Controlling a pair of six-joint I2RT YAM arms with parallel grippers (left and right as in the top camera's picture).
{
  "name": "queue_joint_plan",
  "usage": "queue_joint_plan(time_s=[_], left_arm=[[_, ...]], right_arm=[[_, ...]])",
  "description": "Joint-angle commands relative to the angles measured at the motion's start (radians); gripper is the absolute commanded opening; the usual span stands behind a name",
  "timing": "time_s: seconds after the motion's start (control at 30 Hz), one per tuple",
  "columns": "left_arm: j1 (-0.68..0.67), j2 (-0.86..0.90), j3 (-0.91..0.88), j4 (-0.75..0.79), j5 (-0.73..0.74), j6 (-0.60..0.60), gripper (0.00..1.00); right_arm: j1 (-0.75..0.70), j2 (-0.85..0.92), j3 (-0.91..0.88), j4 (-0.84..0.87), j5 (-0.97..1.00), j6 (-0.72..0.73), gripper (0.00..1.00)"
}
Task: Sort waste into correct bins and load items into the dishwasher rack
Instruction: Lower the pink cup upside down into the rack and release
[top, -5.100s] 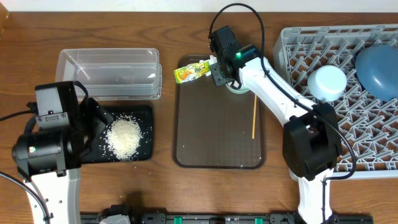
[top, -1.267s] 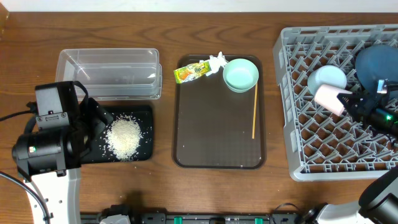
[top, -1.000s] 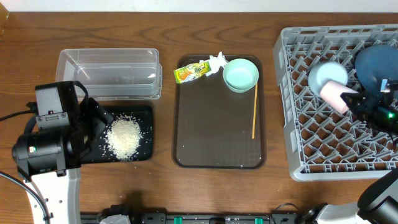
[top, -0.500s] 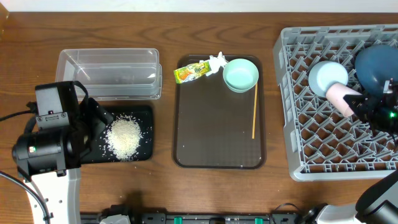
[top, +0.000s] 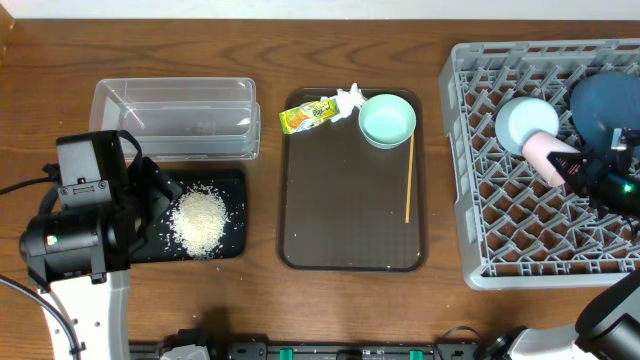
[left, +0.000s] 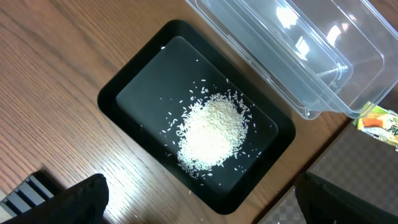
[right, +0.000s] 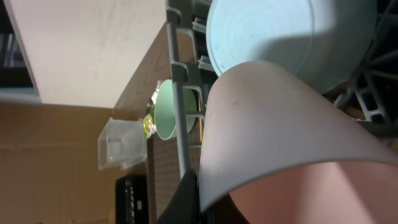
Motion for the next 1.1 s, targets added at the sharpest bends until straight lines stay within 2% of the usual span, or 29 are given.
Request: queue_joint_plan(time_s=[0.0, 0.33, 0.6, 0.73, 0.9, 1.07], left_arm=[[0.003, -0.001, 0.012, -0.003, -0.009, -0.005, 0.98], [0.003, -0.001, 0.012, -0.003, -0.009, -0.005, 0.97], [0.003, -0.001, 0.012, -0.003, -0.009, -0.005, 0.98], [0.003, -0.001, 0.012, -0.003, -0.009, -0.005, 0.97], [0.003, -0.001, 0.012, -0.003, -0.009, -0.005, 0.97], [0.003, -0.001, 0.012, -0.003, -0.009, -0.005, 0.97]], right_arm=[[0.017, 0.033, -0.031, -0.013, -0.01, -0.078, 0.01], [0.016, 0.032, -0.031, -0.004, -0.251, -0.126, 0.01], [0.017, 0.033, -0.031, 0.006, -0.092, -0.196, 0.01], [0.017, 0.033, -0.034, -0.001, -0.074, -0.199, 0.01], [0.017, 0.033, -0.056, 0.007, 0.033, -0.197, 0.07], [0.013, 0.033, -0.062, -0.007, 0.209, -0.105, 0.08]])
